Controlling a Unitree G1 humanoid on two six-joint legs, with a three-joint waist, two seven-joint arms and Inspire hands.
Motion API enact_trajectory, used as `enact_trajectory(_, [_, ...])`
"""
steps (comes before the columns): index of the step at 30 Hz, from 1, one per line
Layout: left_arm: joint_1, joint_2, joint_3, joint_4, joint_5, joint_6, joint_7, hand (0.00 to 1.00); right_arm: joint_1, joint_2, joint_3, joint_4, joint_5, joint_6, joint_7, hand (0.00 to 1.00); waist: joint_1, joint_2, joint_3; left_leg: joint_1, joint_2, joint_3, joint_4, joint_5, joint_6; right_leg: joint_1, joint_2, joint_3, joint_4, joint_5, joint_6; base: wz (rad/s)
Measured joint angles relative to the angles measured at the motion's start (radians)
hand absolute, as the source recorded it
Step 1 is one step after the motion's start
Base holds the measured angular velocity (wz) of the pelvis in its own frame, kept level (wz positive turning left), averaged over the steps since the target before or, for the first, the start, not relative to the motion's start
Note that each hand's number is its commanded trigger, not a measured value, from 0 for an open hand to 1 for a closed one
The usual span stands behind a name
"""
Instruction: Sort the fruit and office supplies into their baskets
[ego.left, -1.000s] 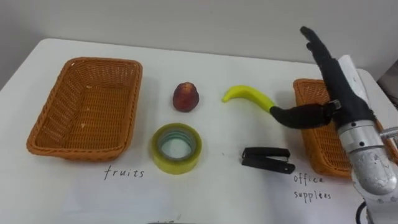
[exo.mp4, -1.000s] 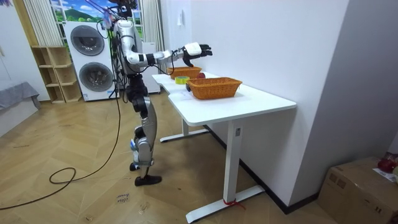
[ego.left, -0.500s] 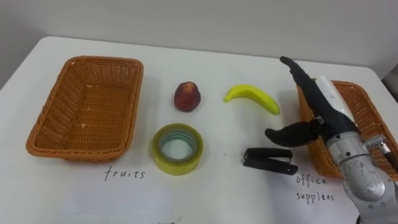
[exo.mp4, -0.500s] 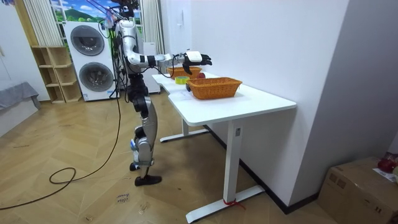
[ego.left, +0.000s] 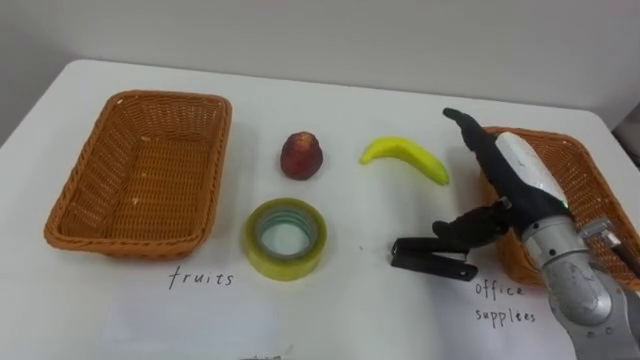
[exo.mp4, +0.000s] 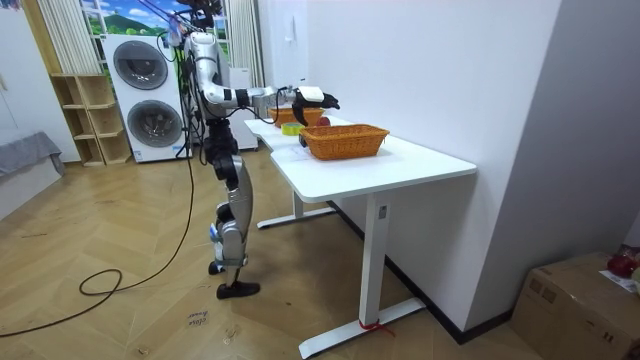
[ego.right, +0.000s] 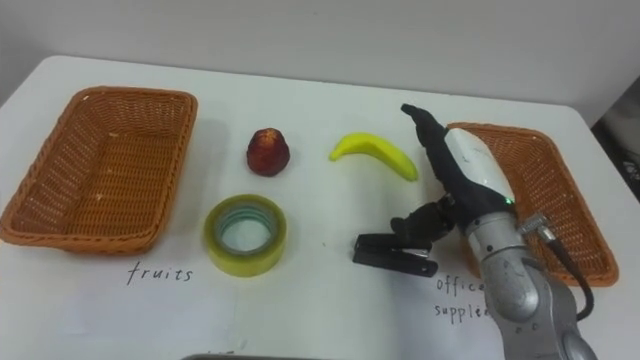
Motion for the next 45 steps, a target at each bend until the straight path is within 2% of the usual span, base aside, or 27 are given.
enact_trajectory(7, [-0.001, 0.000, 0.000, 0.000, 0.000, 0.006, -0.001, 0.00, 0.000, 0.000, 0.016, -0.001, 0.001, 0.021, 0.041, 0.00, 0.008, 0.000, -0.0002, 0.004, 0.000, 0.001, 0.000, 0.000, 0.000, 0.001, 0.000, 0.000, 0.000, 0.000, 0.000, 0.00])
enact_trajectory(21, [-0.004, 0.008, 0.000, 0.002, 0.000, 0.006, -0.002, 0.00, 0.000, 0.000, 0.031, -0.013, 0.021, 0.021, 0.076, 0.00, 0.025, -0.007, 0.0025, 0.005, -0.001, -0.004, 0.001, 0.000, 0.000, 0.009, -0.002, -0.003, -0.001, 0.000, 0.000, 0.01])
enact_trajectory(30, [-0.005, 0.010, -0.004, -0.001, -0.001, 0.004, -0.011, 0.00, 0.000, 0.001, 0.037, -0.153, 0.049, 0.015, 0.098, 0.00, 0.029, -0.005, 0.0008, -0.009, 0.000, -0.002, 0.006, 0.000, 0.000, -0.005, 0.001, 0.000, -0.001, 0.001, -0.001, -0.01])
enact_trajectory(39, [-0.015, 0.016, -0.031, 0.002, -0.001, 0.004, -0.010, 0.00, 0.003, -0.001, 0.072, -0.103, 0.049, 0.020, 0.148, 0.00, 0.025, -0.004, 0.0015, -0.010, -0.001, -0.005, 0.007, 0.000, 0.000, -0.004, -0.001, 0.001, 0.000, 0.001, 0.000, 0.00])
enact_trajectory(45, [-0.011, 0.017, -0.040, 0.017, 0.000, 0.005, 0.001, 0.00, 0.036, -0.003, 0.071, -0.076, 0.048, 0.034, 0.190, 0.00, 0.022, 0.002, 0.0032, -0.009, -0.001, -0.006, 0.006, 0.000, 0.000, -0.004, 0.000, 0.001, 0.000, 0.001, 0.000, 0.00])
